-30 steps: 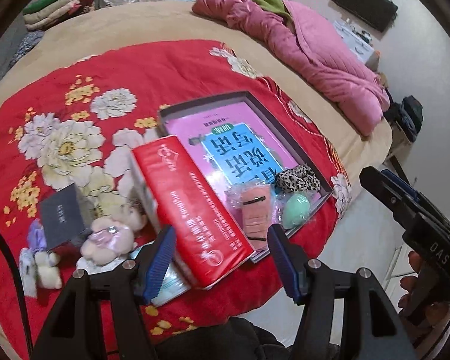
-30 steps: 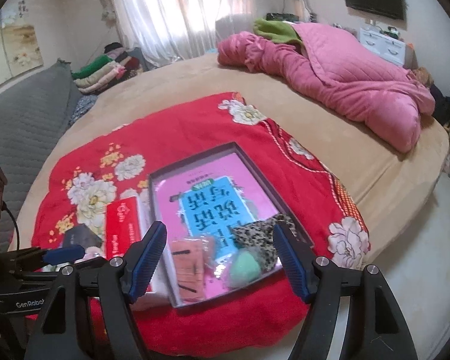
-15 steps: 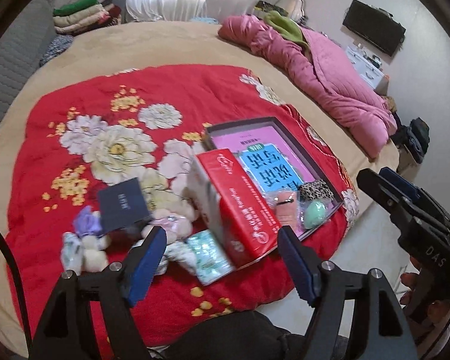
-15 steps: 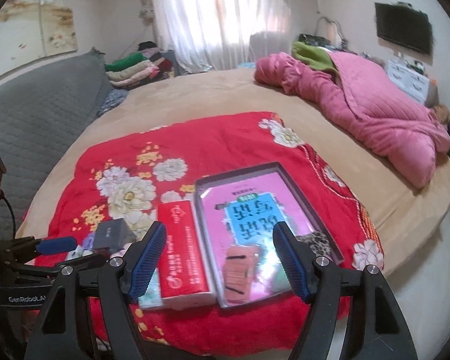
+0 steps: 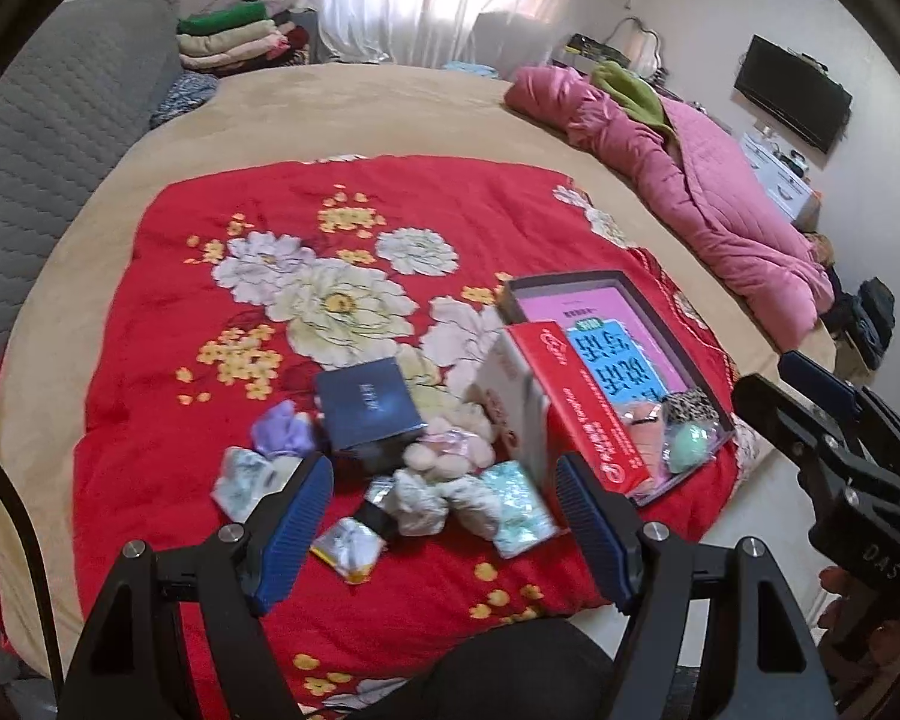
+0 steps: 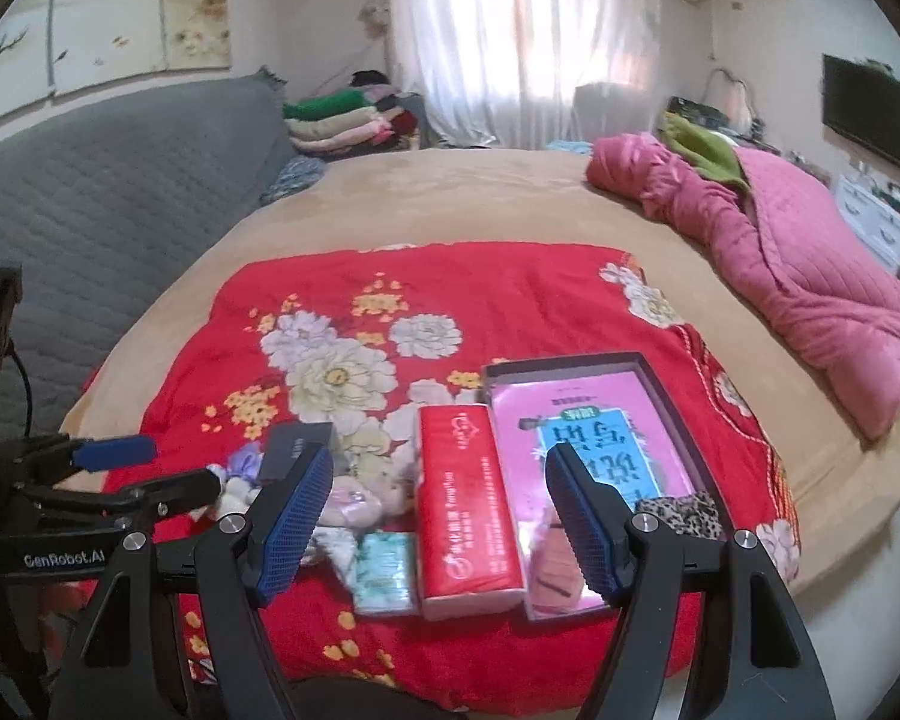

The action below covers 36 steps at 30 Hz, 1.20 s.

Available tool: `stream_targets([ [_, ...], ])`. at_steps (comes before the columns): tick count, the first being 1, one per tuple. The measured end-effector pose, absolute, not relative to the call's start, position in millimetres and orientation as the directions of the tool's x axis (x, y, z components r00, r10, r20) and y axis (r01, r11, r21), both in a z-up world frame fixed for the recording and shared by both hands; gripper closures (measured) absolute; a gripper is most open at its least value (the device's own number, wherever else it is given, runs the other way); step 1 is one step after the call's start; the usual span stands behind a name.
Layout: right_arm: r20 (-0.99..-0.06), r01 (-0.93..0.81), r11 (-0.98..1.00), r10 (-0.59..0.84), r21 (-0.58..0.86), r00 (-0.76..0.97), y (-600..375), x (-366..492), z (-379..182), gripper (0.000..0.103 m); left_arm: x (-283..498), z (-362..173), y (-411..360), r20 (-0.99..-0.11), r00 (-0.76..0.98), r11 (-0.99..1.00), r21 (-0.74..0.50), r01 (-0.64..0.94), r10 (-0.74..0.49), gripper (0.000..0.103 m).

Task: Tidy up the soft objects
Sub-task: 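Withdraw both tools from the tray back toward the pile, then grasp the white floral cloth with the right tool while the left tool grasps the green-patterned tissue pack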

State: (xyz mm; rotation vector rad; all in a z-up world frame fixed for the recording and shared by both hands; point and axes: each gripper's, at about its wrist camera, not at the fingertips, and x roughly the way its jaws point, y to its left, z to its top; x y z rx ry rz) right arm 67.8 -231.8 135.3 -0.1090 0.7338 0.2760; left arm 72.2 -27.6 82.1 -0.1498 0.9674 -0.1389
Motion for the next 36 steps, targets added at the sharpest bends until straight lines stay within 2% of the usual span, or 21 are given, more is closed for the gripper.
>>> stream_targets([
  [18, -0.738, -0.403, 0.913, 0.229, -0.063, 0.634, -186, 66, 105, 0.028, 67, 61, 47, -0.826, 0.546, 0.968, -0.231, -0.102, -0.139, 0.027],
  [28, -0.825, -0.505, 0.858, 0.217, -0.094, 0.522, -156, 64, 45, 0.028, 59, 18, 79, -0.868, 0.477, 0.956, -0.242, -0.167, -0.137, 0.027],
  [36, -0.883, -0.537, 0.839, 0.188, -0.083, 0.431, -144, 78, -3, 0.028, 53, -24, 73, -0.891, 0.405, 0.952, -0.279, -0.127, -0.207, 0.027],
])
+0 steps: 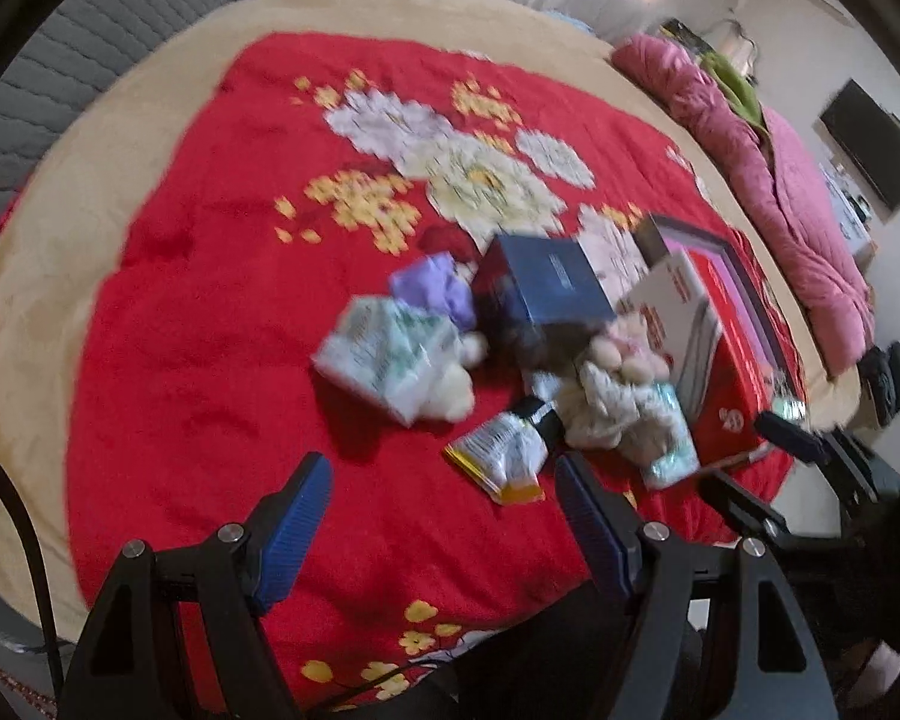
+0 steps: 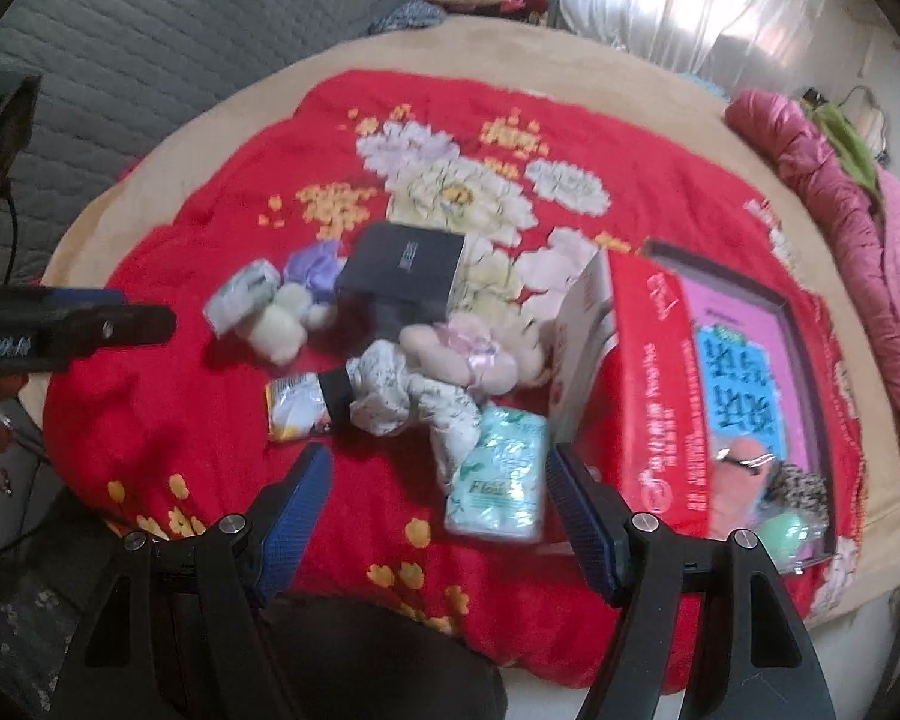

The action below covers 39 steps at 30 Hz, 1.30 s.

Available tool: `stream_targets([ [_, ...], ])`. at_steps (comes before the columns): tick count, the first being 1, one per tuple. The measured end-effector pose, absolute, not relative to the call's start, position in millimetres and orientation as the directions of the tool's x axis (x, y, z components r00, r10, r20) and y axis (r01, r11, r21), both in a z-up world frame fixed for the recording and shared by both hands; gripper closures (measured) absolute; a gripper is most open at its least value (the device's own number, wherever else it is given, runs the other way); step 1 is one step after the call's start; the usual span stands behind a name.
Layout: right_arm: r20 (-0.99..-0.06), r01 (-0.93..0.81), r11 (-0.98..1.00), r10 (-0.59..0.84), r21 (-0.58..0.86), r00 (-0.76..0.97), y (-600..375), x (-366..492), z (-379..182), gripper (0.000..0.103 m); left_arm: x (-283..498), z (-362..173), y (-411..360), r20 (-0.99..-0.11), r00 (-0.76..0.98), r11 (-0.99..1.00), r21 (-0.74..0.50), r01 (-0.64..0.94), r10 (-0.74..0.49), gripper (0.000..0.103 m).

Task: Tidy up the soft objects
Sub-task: 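Grasp the white floral cloth with the right tool while the left tool grasps the green-patterned tissue pack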

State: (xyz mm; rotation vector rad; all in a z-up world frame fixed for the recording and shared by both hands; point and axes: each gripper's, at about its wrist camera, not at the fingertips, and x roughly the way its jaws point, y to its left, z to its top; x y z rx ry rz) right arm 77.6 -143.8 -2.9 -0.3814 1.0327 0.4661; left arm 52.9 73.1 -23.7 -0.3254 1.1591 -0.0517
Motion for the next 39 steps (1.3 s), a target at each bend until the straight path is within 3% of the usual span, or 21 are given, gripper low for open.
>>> stream_targets([
  [15, -0.913, -0.562, 0.818, 0.13, -0.121, 0.386, -125, 110, -55, 0.029, 76, -61, 90, -0.909, 0.358, 0.944, -0.286, -0.166, -0.213, 0.025],
  [20, -0.923, -0.574, 0.813, 0.141, -0.098, 0.358, -121, 118, -64, 0.057, 87, -67, 94, -0.916, 0.347, 0.942, -0.281, -0.187, -0.204, 0.025],
  [24, -0.925, -0.569, 0.82, 0.169, -0.059, 0.34, -124, 119, -68, 0.085, 89, -69, 86, -0.914, 0.34, 0.943, -0.288, -0.168, -0.219, 0.025],
  [30, -0.906, -0.563, 0.825, 0.267, 0.04, 0.328, -137, 113, -54, 0.089, 94, -76, 91, -0.928, 0.341, 0.952, -0.23, -0.201, -0.152, 0.025],
  [35, -0.894, -0.564, 0.821, 0.315, 0.088, 0.32, -142, 106, -40, 0.09, 105, -78, 102, -0.907, 0.364, 0.924, -0.307, -0.228, -0.212, 0.025],
  [39, -0.884, -0.561, 0.822, 0.333, 0.102, 0.329, -145, 104, -29, 0.089, 119, -81, 101, -0.913, 0.357, 0.927, -0.293, -0.232, -0.199, 0.025],
])
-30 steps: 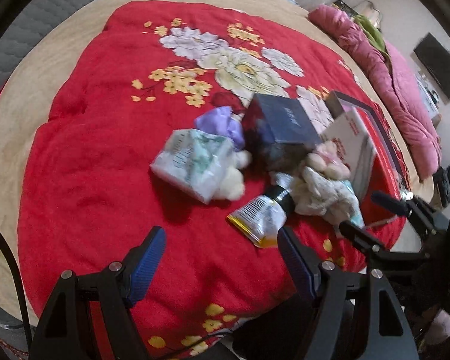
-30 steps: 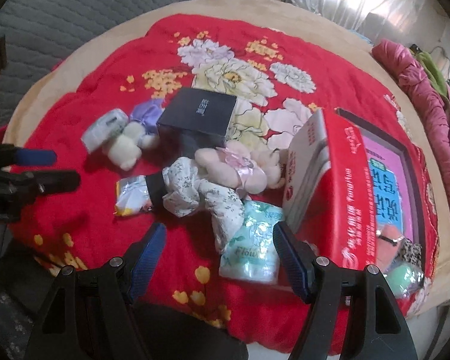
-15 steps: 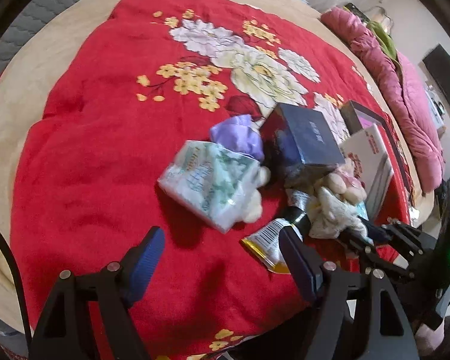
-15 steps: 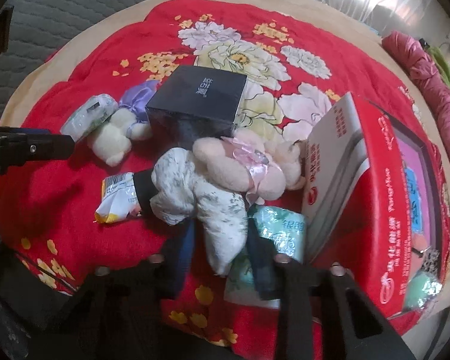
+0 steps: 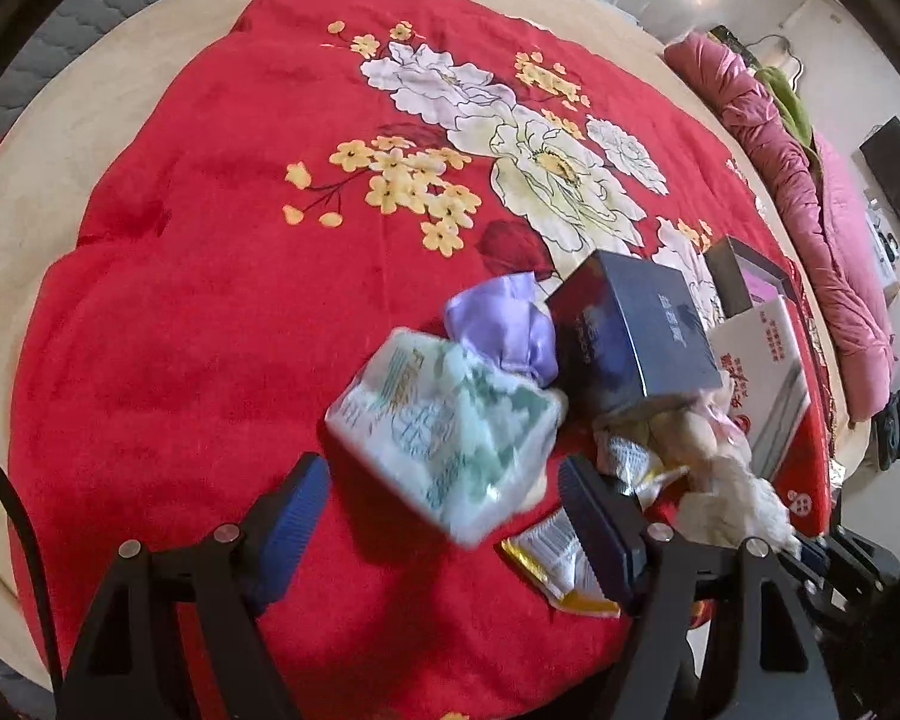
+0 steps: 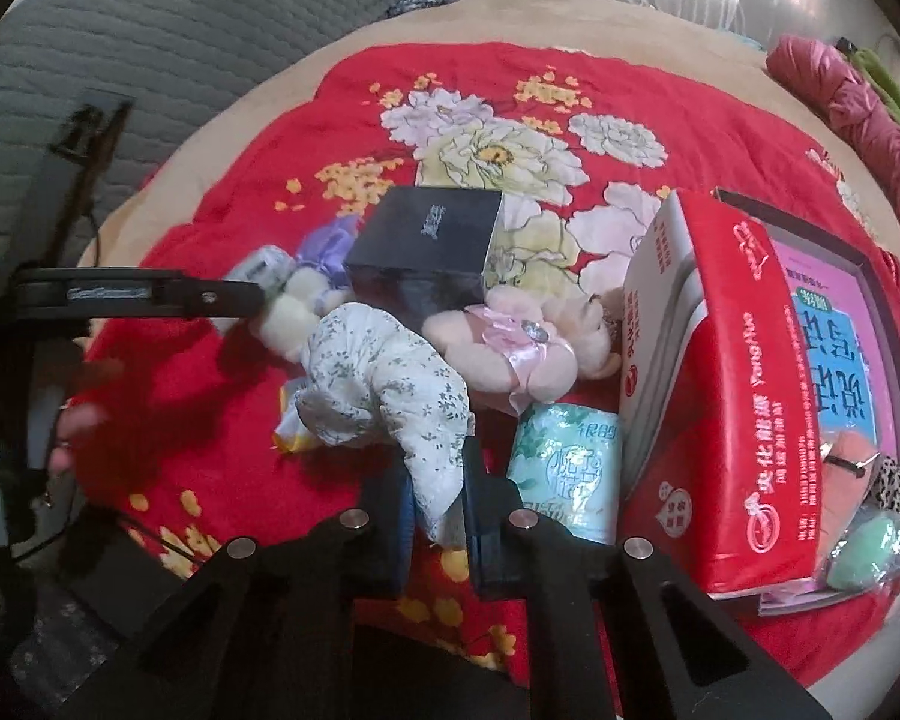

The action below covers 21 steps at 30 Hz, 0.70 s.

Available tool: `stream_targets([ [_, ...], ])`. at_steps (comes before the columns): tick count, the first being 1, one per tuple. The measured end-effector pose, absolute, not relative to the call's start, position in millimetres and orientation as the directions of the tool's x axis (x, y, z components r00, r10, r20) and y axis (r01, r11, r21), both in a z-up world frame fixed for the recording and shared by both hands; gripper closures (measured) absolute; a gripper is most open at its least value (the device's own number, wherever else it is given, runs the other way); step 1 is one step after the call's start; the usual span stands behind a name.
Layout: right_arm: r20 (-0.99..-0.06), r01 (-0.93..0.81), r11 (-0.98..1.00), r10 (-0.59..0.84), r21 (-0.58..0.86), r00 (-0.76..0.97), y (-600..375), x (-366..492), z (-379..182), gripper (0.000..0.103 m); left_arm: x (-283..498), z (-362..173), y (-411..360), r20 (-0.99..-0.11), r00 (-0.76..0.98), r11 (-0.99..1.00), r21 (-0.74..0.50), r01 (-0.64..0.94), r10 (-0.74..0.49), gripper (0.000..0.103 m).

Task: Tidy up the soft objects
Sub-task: 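Grasp the white floral cloth with the right tool while the left tool grasps the green-patterned tissue pack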

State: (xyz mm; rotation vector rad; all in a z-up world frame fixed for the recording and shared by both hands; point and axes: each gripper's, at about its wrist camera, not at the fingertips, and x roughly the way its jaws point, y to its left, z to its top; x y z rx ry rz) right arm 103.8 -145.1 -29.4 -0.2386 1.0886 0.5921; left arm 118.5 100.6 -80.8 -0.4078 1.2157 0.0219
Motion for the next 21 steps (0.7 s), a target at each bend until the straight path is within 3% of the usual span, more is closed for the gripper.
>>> stream_targets([
  [3, -0.876, -0.556, 0.824, 0.344, 0.109, 0.338, -148, 104, -22, 0.089, 125, -84, 103, -0.922, 0.341, 0.929, -0.276, -0.247, -0.183, 0.025],
  [7, -0.871, -0.559, 0.821, 0.355, 0.117, 0.339, -148, 103, -15, 0.089, 130, -91, 110, -0.914, 0.328, 0.893, -0.34, -0.294, -0.24, 0.026],
  [13, -0.868, -0.57, 0.813, 0.363, 0.118, 0.339, -146, 102, -11, 0.089, 130, -103, 127, -0.876, 0.334, 0.807, -0.461, -0.369, -0.347, 0.039],
  [16, -0.867, -0.57, 0.813, 0.367, 0.122, 0.338, -146, 102, -10, 0.089, 130, -101, 130, -0.868, 0.349, 0.802, -0.473, -0.365, -0.353, 0.053],
  [18, -0.864, -0.569, 0.813, 0.371, 0.126, 0.339, -146, 101, -9, 0.089, 129, -95, 130, -0.863, 0.367, 0.812, -0.473, -0.342, -0.348, 0.068],
  [21, -0.861, -0.571, 0.811, 0.375, 0.125, 0.344, -145, 102, -6, 0.089, 130, -83, 126, -0.863, 0.387, 0.84, -0.452, -0.301, -0.326, 0.079],
])
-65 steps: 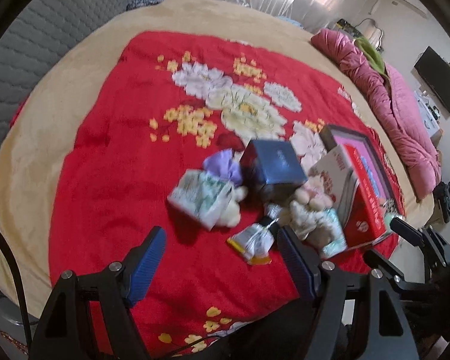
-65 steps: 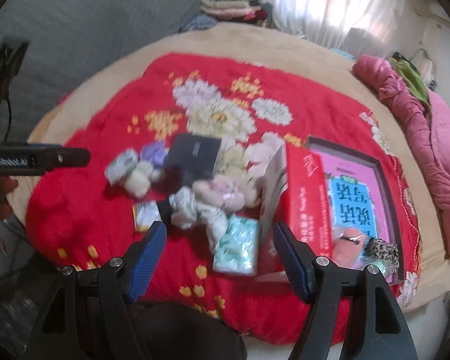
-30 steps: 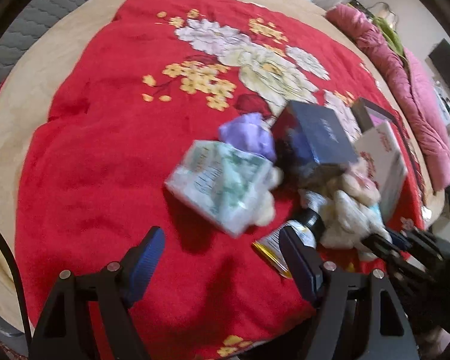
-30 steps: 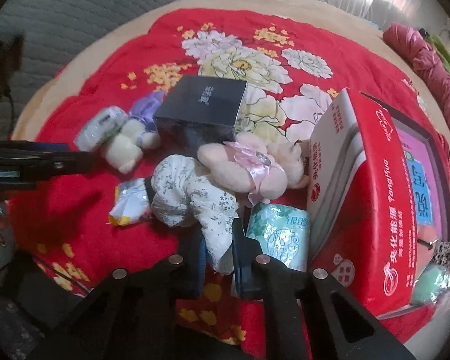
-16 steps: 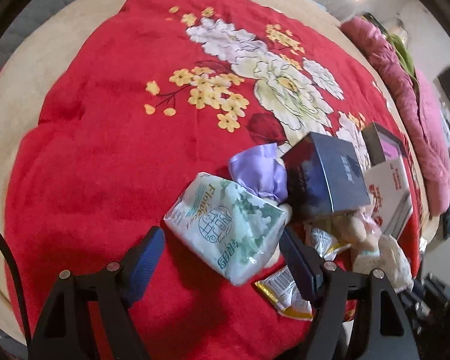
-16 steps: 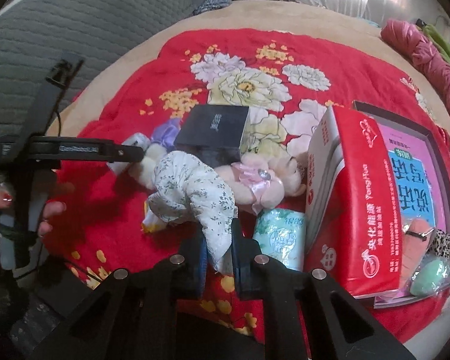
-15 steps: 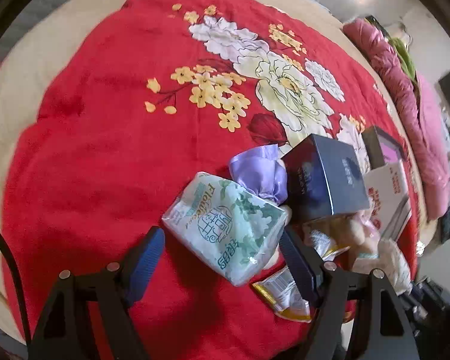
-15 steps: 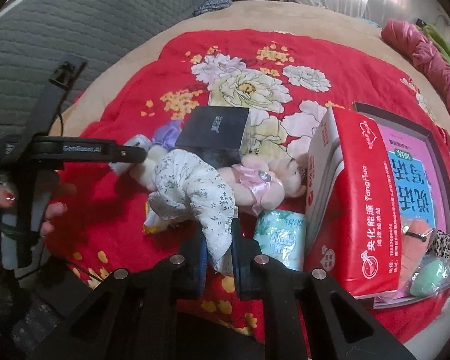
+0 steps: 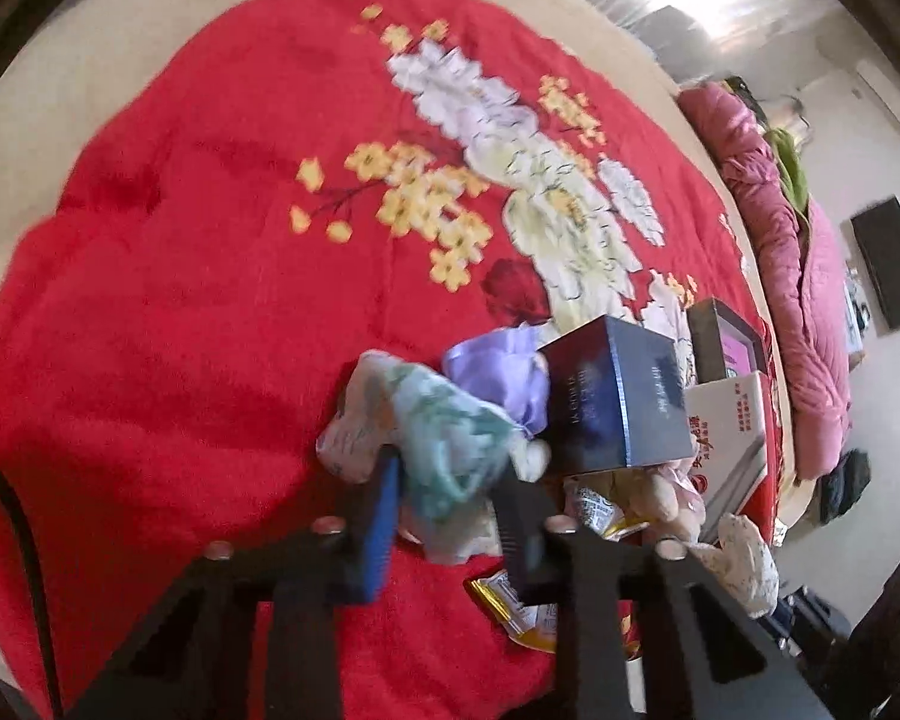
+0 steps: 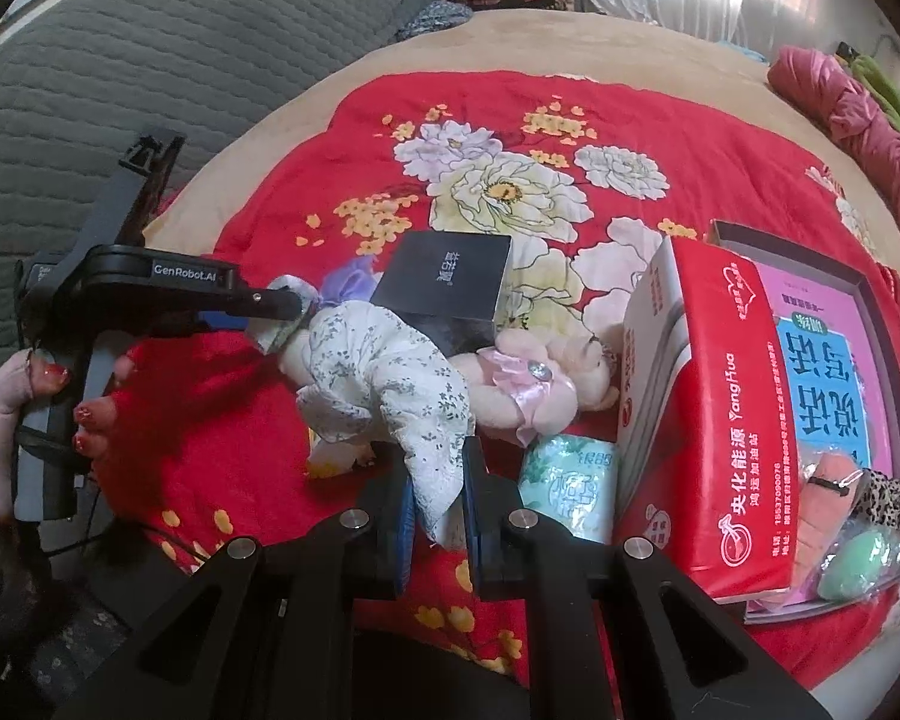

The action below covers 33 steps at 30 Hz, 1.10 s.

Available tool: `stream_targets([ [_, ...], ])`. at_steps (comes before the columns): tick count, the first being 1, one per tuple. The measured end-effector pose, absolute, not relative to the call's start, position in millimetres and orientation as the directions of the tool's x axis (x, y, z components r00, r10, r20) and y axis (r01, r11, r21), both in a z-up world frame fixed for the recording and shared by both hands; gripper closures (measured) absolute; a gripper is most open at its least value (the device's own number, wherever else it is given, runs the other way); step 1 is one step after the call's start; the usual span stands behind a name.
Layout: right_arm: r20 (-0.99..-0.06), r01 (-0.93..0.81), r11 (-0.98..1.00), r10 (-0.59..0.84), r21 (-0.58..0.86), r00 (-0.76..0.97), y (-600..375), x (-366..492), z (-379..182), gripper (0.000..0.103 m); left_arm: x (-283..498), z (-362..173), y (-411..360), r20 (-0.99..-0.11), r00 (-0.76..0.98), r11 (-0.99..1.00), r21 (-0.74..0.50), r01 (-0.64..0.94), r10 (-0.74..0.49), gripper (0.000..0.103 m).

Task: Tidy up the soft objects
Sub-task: 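Grasp the white floral cloth with the right tool while the left tool grasps the green-patterned tissue pack, then carry the white cloth and tissue pack with both tools over the tray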

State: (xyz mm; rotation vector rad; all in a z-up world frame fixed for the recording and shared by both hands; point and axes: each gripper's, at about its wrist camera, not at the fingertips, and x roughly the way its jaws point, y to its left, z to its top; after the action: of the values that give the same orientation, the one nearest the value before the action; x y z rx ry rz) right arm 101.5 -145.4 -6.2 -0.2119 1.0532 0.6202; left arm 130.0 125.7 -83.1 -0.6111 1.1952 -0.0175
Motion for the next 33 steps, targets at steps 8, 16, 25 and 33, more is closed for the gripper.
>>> stream_targets([
  [8, -0.845, -0.574, 0.807, 0.4, 0.141, 0.355, -145, 99, 3, 0.089, 122, -59, 123, -0.845, 0.431, 0.857, -0.45, -0.252, -0.317, 0.081],
  [16, -0.811, -0.564, 0.813, 0.425, 0.147, 0.401, -153, 96, 25, 0.089, 113, -16, 99, -0.834, 0.477, 0.902, -0.396, -0.17, -0.277, 0.081],
  [25, -0.757, -0.524, 0.836, 0.445, 0.161, 0.478, -177, 93, 58, 0.089, 109, 27, 56, -0.804, 0.517, 0.922, -0.381, -0.071, -0.293, 0.081],
  [33, -0.712, -0.473, 0.862, 0.447, 0.181, 0.542, -211, 92, 82, 0.089, 107, 51, 13, -0.791, 0.522, 0.931, -0.366, 0.012, -0.318, 0.081],
])
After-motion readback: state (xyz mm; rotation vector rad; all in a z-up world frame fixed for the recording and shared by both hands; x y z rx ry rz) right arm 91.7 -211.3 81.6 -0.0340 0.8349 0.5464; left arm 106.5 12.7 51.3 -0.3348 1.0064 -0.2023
